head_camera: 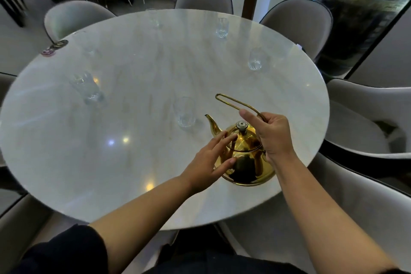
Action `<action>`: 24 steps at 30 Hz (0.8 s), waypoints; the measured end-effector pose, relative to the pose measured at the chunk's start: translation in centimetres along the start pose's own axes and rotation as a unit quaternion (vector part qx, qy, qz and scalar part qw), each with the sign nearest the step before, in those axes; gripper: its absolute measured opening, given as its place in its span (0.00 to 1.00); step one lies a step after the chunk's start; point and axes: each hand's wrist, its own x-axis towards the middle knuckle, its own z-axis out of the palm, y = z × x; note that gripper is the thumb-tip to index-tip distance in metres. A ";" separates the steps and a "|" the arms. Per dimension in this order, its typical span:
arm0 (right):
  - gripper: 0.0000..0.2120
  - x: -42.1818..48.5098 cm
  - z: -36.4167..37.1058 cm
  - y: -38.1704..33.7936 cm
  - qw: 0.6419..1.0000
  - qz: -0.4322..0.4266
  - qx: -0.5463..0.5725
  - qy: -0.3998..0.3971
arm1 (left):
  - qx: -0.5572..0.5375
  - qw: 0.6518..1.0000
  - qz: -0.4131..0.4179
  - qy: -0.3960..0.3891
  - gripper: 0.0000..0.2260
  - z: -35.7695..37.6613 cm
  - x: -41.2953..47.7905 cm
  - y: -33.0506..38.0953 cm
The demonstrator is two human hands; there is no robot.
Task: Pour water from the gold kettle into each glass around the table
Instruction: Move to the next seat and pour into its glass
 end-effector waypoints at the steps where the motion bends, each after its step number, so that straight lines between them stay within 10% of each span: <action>1: 0.27 0.6 0.4 0.0 1.000 0.000 -0.003 0.000 | 0.005 1.000 0.001 -0.004 0.24 -0.5 0.4 -0.4; 24: 0.25 8.8 6.8 -1.5 0.975 -0.046 -0.204 -0.074 | -0.062 0.998 -0.020 0.010 0.27 -5.6 4.3 -3.8</action>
